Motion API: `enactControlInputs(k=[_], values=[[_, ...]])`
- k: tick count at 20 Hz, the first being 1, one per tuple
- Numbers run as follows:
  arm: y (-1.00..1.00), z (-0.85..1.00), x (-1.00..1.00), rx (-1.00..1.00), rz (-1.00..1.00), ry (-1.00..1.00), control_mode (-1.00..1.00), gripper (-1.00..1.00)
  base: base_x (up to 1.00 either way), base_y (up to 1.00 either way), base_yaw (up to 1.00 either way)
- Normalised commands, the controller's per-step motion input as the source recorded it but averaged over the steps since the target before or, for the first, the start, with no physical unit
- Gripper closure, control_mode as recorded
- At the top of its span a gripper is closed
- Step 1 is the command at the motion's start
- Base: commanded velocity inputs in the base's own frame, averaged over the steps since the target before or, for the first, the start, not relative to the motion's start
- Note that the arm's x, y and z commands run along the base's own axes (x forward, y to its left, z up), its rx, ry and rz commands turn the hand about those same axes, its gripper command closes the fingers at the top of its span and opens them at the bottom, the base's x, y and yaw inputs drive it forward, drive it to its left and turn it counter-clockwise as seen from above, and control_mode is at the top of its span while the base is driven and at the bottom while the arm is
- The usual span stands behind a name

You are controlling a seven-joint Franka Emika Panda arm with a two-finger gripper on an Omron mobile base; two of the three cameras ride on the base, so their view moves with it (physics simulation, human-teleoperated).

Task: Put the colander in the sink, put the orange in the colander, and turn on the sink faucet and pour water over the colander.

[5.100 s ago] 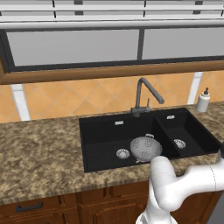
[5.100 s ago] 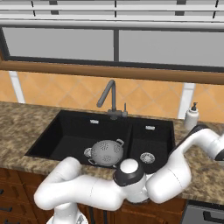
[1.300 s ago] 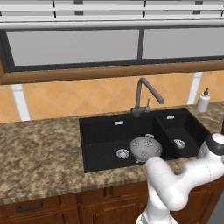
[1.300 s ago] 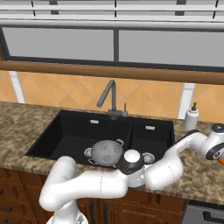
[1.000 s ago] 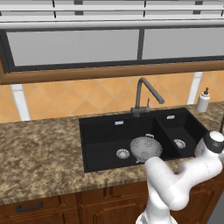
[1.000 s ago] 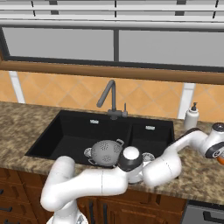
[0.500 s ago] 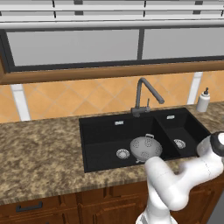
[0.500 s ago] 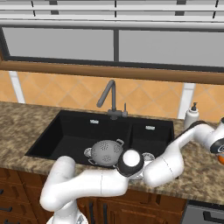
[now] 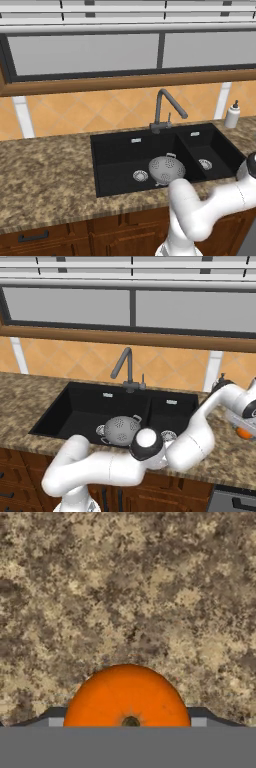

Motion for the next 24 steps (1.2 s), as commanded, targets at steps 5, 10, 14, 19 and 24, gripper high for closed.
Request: enactControlInputs(k=[5,10,14,19,24], values=[[0.94,-0.24,-0.58,-0.02,0.15,0.00,-1.00,1.00,0.00,0.00,0.00],[0.89,-0.09,-0.63,-0.01,0.18,0.00,-1.00,1.00,0.00,0.00,0.00],[0.81,0.00,-0.40,0.00,0.17,0.06,-1.00,1.00,0.00,0.00,0.00],[0.75,0.05,-0.36,0.00,0.15,0.09,-1.00,1.00,0.00,0.00,0.00],[0.62,0.26,-0.21,0.01,0.12,0.11,-1.00,1.00,0.00,0.00,0.00]])
